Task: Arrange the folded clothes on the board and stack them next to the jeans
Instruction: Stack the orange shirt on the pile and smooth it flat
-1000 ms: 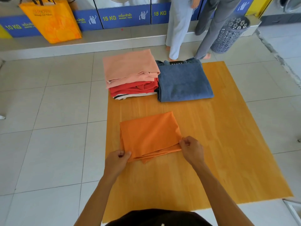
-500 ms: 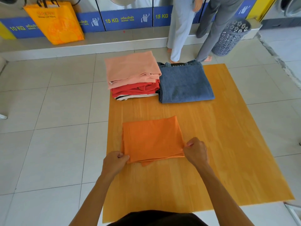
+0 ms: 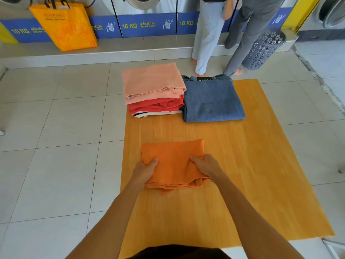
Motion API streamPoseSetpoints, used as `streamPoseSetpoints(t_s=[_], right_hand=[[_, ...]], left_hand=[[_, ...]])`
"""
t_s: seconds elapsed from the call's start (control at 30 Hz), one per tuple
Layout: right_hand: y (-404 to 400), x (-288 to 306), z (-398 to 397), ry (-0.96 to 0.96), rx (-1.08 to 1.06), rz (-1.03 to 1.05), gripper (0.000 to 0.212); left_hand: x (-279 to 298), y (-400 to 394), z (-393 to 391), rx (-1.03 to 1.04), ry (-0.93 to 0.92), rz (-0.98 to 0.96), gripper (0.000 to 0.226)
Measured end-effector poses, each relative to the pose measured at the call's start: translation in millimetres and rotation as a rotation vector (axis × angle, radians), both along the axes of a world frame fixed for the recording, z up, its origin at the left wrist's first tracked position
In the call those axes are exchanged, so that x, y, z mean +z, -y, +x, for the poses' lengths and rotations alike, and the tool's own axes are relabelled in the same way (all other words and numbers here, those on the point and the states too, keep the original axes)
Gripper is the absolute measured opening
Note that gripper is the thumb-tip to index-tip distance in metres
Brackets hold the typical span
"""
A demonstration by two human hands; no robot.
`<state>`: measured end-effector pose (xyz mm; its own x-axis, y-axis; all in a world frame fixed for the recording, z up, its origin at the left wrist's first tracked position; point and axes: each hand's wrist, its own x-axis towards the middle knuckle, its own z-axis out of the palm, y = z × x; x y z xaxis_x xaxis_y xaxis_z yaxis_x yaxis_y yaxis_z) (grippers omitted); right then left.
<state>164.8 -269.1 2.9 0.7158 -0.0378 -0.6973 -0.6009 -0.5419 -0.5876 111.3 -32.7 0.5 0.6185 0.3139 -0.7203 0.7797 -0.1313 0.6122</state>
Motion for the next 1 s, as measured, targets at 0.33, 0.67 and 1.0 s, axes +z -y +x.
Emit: streamPoseSetpoints(t_s=[0.33,0.67,1.0], right_hand=[[-10,25,36,0.16,-0.079,0.274,0.041],[-83,122,206,0.403,-0.095,0.469,0.022],[-124,101,335,0.318,-0.193,0.414,0.027]], left_hand=[[29,-36,25,0.096,0.235,-0.032,0.079],[129,-112,183,0.092,0.568,0.018,0.066],[109,-140,314,0.106,0.509,0.083,0.058]])
